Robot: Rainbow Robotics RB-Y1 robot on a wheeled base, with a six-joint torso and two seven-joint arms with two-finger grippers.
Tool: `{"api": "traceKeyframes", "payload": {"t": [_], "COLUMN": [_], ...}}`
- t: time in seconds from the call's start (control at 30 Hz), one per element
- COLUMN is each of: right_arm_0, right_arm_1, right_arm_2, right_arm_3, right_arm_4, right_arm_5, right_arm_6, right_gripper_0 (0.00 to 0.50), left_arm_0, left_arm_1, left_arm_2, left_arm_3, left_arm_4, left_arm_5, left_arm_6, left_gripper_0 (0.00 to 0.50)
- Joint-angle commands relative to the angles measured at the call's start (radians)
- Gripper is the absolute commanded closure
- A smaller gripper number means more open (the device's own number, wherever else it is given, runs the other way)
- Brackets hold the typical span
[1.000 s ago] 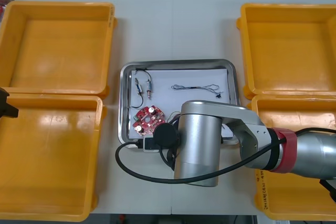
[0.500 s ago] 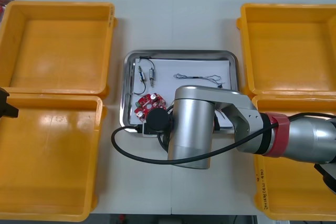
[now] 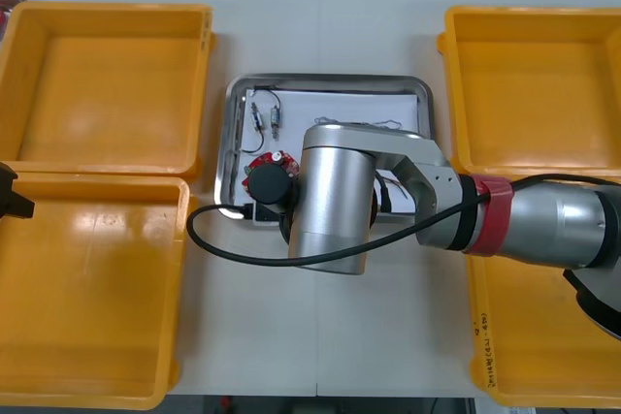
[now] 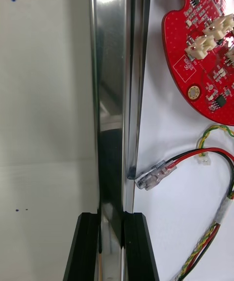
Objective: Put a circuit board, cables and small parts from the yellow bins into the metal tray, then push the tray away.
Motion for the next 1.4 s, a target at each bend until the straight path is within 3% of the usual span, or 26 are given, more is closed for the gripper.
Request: {"api": "traceKeyframes", "payload": {"t": [0.03,0.9,1.1,1.4], "right_arm_0": [-0.078,-0.222,-0.263,-0.285], "right_arm_1": [0.031,0.031,0.037,0.045], "right_arm_2": [0.031,0.064,0.066,0.066], "right_arm_3": [0.021,0.166,0.198,0.227], "right_arm_4": [-0.007,-0.010,-0.056,-0.035], "right_arm_5": [-0.019,-0.081,-0.091,-0.117], "right_arm_6": [-0.008,0.006,0.011,0.032], "right_gripper_0": [0.500,0.500,0.500,0.500], "left_arm_0": [0.022,0.022,0.022,0.022], "left_arm_1": [0.044,0.044,0.044,0.044], "left_arm_2": [0.032,0.032,0.032,0.032], "left_arm_3": [-0.028,-0.028,-0.028,-0.028], "left_arm_4": [-0.004,-0.004,-0.004,-0.004], "left_arm_5": [0.006,0.006,0.006,0.006], "left_arm_6": [-0.086,-0.086,-0.086,-0.086], "left_gripper_0": [0.000,0.000,0.000,0.000]}}
